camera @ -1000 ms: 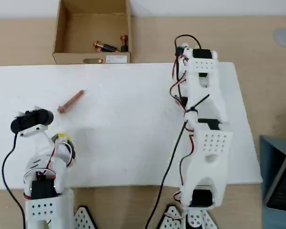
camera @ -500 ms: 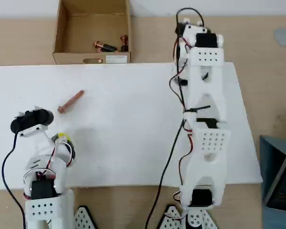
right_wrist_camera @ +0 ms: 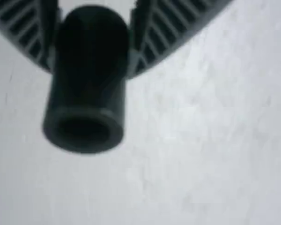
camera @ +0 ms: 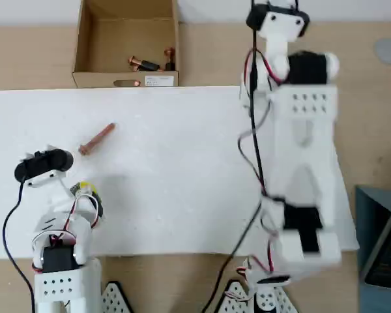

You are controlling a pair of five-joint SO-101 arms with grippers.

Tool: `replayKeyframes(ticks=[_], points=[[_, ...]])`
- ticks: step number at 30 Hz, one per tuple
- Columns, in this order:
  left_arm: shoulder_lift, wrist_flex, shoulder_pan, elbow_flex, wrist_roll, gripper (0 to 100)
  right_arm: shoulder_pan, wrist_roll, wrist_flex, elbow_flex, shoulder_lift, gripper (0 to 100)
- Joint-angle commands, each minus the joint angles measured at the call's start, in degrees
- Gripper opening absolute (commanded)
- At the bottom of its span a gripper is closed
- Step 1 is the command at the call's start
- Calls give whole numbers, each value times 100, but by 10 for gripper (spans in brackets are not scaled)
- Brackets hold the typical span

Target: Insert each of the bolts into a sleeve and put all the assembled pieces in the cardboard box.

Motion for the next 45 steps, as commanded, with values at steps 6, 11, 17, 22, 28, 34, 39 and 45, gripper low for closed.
replayKeyframes(ticks=[6,11,17,22,28,34,39,45], points=[[-48,0,-9,-62,-53,5,-13,-404,9,2809,-3240,9],[-4,18,62,-352,-273,7,-13,-413,0,3846,-4523,9],[101,457,360,-1090,-1196,7,-13,-422,-167,4558,-5569,9],[1077,730,422,-2180,-1503,7,-13,-607,-457,4813,-6158,9],[3327,800,387,-3982,-1503,7,-13,-607,-747,5086,-6589,9],[5684,1363,387,-5723,-1521,7,-13,-615,-818,5393,-6695,9],[7424,1829,387,-7059,-2268,7,136,-756,-818,5534,-6695,9],[9112,2549,387,-8703,-3059,7,470,-853,-818,5684,-6695,9]])
